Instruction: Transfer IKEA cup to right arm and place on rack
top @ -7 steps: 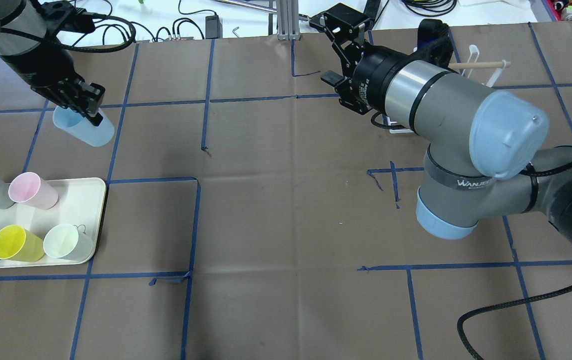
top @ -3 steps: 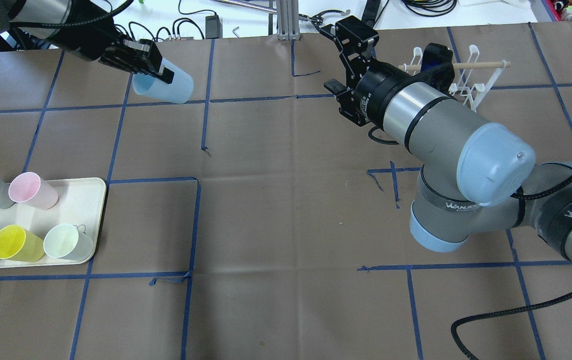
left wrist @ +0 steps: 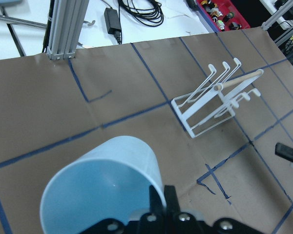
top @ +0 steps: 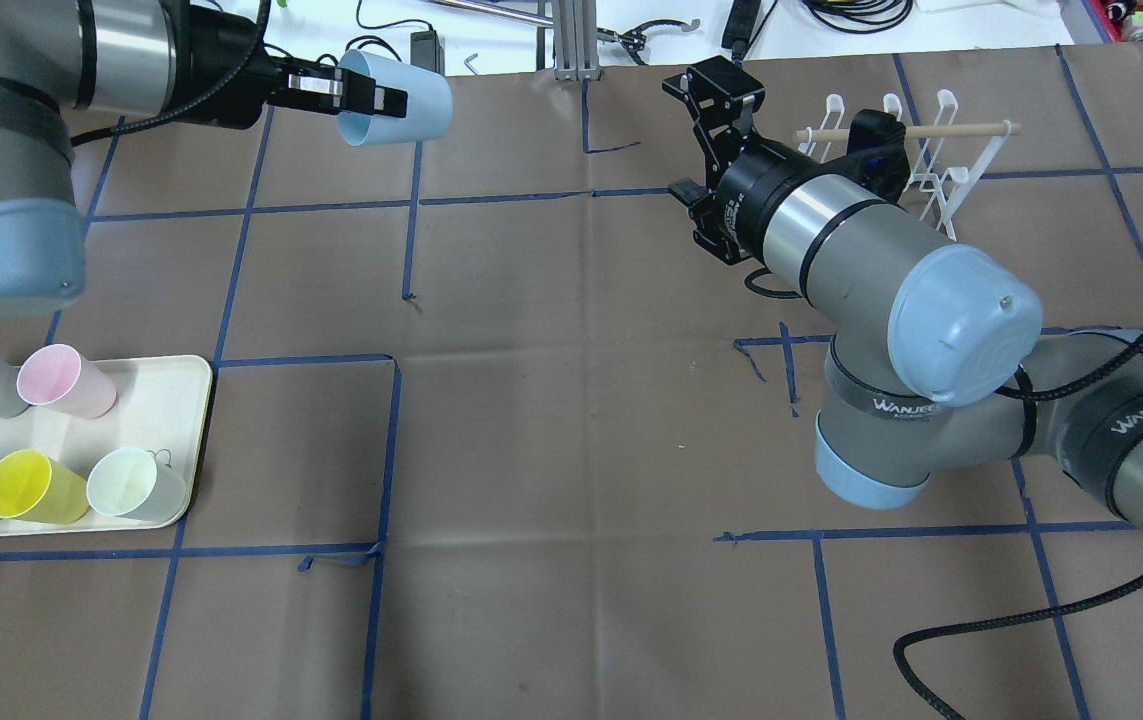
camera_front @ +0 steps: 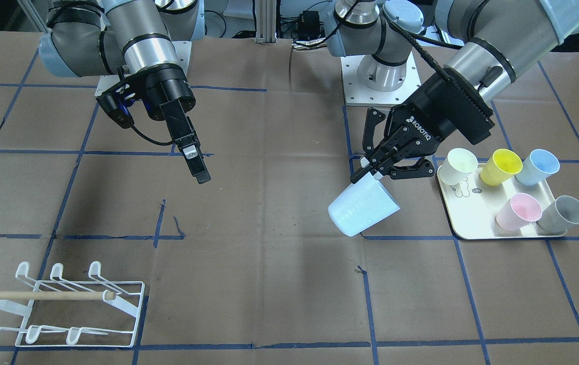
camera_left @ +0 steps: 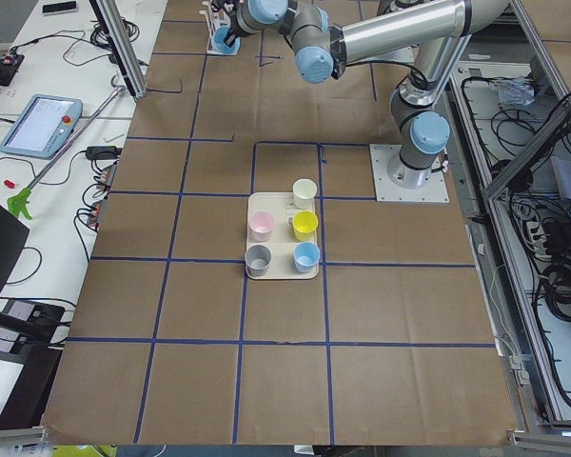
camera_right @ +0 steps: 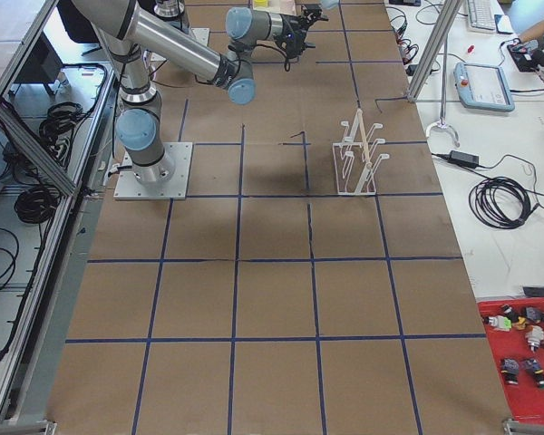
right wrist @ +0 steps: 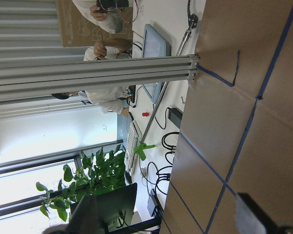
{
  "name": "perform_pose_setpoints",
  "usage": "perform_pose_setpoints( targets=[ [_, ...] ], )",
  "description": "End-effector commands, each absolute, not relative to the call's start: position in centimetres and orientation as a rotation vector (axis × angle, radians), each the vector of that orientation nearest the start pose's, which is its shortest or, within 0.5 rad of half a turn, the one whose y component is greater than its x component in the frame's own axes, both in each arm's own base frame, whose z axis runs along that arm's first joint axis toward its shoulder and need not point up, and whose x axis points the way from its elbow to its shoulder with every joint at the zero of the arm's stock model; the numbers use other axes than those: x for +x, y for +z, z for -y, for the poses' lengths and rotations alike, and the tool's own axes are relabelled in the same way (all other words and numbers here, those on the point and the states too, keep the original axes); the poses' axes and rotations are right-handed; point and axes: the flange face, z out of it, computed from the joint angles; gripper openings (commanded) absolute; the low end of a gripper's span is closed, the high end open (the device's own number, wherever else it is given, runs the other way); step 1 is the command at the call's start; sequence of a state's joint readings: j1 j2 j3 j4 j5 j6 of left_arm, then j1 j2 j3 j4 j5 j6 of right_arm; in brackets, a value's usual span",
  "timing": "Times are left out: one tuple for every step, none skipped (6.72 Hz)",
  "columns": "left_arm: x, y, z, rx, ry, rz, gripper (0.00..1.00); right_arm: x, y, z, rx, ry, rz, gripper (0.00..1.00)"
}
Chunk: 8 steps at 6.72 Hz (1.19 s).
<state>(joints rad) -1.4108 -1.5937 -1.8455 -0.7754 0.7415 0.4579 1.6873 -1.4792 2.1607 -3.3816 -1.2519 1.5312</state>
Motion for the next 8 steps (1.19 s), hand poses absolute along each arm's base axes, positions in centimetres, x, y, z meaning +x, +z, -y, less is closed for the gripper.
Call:
perform_pose_setpoints(
  targets=[
    [-13.6,41.4,50.0,-0.727,1.130,2.166,0.01,22.8,38.2,45.1,1.189,-0.579,-1.722,1.00],
    [-15.1,38.9,47.3,-0.783,1.198,2.094,0.02,23.4,38.2,45.2,1.220,-0.532,-1.711,1.00],
    [-16.3,37.2,45.3,-0.779,1.229,2.067,0.02,23.9,38.3,45.3,1.257,-0.485,-1.700,1.00],
    [-16.7,36.8,44.3,-0.769,1.252,2.046,0.03,25.1,37.8,44.8,1.267,-0.445,-1.706,1.00],
    [-18.3,36.0,43.1,-0.792,1.215,2.033,0.04,25.2,37.7,44.9,1.267,-0.442,-1.709,1.00],
    [-19.7,35.7,41.7,-0.827,1.204,2.016,0.04,25.3,37.1,44.9,1.294,-0.412,-1.733,1.00],
    [-19.8,35.6,41.6,-0.826,1.199,2.013,0.04,25.8,37.2,44.9,1.302,-0.392,-1.746,1.00],
    [-19.9,35.6,41.5,-0.826,1.197,2.009,0.04,26.6,37.1,44.5,1.315,-0.360,-1.739,1.00]
  ],
)
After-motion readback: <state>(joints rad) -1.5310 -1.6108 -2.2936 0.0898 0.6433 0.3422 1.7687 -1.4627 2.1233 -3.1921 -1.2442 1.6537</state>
